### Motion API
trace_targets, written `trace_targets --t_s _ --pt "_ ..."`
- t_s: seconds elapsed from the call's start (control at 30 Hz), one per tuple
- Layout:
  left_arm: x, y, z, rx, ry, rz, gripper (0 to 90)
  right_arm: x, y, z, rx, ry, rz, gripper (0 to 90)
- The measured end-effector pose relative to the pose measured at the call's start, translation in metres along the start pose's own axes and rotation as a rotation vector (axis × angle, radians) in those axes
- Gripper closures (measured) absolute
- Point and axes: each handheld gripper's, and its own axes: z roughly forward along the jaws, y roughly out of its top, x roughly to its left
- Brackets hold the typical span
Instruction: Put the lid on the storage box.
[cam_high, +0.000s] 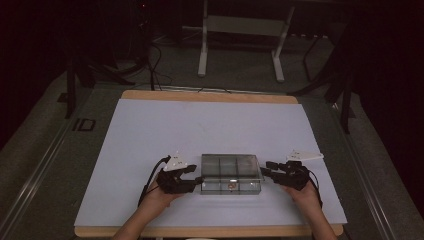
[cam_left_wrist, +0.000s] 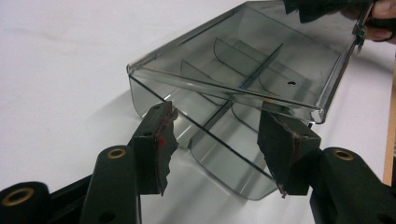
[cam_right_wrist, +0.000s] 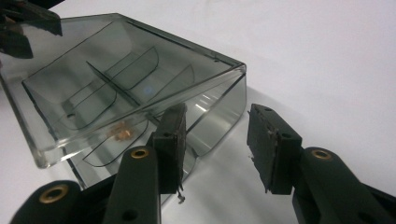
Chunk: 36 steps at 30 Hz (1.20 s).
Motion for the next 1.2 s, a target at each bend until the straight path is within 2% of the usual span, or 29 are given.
trace_targets --t_s 0.37,0.43,0.53,0.67,0.73,0.8,0.87,0.93,0.97,1.07,1.17,1.2 --pt "0.002 -0.008 0.002 0.023 -0.007 -0.023 46.0 -0.002 -0.001 0.001 -0.004 -0.003 0.002 56.2" --pt "0.003 -0.010 0.002 0.031 -0.003 -0.015 45.9 -0.002 -0.002 0.001 0.000 -0.005 0.002 56.1" --pt "0.008 -0.014 0.003 0.039 0.014 -0.026 46.0 -0.003 -0.003 0.002 0.000 -0.005 0.008 56.1" --pt "0.019 -0.018 0.002 0.034 0.042 -0.063 45.9 -0.004 -0.003 0.000 -0.002 -0.009 0.007 55.4" --pt "0.022 -0.018 0.002 0.023 0.037 -0.072 45.7 -0.004 -0.003 -0.001 -0.003 -0.012 0.003 54.0" --pt "0.023 -0.018 0.002 0.016 0.047 -0.072 42.4 -0.003 -0.002 -0.001 -0.001 -0.011 -0.004 51.1" --pt "0.026 -0.017 0.003 0.010 0.051 -0.087 34.8 -0.003 -0.002 -0.001 -0.001 -0.011 -0.010 49.5" --pt "0.028 -0.017 0.002 -0.006 0.025 -0.102 32.7 -0.001 0.000 0.000 -0.002 -0.015 -0.032 42.5" --pt "0.030 -0.016 0.001 -0.016 0.018 -0.116 25.8 -0.001 0.001 0.000 -0.007 -0.011 -0.037 38.7" --pt "0.034 -0.014 0.000 -0.035 0.015 -0.169 25.0 0.001 0.002 -0.001 -0.019 -0.009 -0.054 28.1" --pt "0.036 -0.013 -0.002 -0.054 0.019 -0.173 14.8 0.001 0.003 -0.001 -0.036 0.010 -0.059 18.1" --pt "0.037 -0.012 -0.002 -0.053 0.018 -0.172 14.6 0.000 0.003 -0.001 -0.042 0.017 -0.049 17.9"
